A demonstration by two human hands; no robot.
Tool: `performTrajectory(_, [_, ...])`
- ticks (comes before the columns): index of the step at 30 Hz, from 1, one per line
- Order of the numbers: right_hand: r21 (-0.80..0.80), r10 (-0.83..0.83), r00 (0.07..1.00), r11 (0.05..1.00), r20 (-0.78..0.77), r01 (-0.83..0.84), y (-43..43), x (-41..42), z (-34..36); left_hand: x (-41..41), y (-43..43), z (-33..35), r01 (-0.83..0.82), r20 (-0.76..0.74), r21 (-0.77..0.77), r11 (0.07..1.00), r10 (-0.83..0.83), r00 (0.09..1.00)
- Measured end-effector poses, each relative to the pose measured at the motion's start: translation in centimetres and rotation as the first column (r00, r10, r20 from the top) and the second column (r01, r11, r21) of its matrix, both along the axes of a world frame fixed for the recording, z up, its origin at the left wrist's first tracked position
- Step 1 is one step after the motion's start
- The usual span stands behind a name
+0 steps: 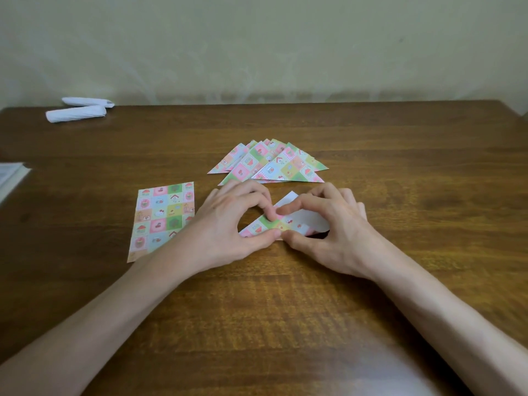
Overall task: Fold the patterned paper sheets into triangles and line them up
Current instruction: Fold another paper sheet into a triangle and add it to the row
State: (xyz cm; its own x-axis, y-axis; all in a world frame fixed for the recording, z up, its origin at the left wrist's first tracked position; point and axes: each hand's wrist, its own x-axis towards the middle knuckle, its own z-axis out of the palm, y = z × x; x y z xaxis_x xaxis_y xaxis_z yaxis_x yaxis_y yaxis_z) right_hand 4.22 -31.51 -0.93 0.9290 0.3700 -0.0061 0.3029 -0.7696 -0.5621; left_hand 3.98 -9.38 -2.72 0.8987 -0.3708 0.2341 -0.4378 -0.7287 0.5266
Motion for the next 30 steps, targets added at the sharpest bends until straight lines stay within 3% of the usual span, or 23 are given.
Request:
performTrajectory(17, [0.027,0.065,0.993,0.998,-0.100,-0.063,-1.5,1.1,0.3,-0.6,-0.2,0.5,0.010,-0.087,0.015,1.000,-0.009,0.996])
performTrajectory(30, [0.160,0.161,0.954,0.979,-0.254,-0.123,-3.5,2.7,0.7,-0.4,-0.2,0.5,0.004,-0.092,0.019,1.000,-0.002,0.996])
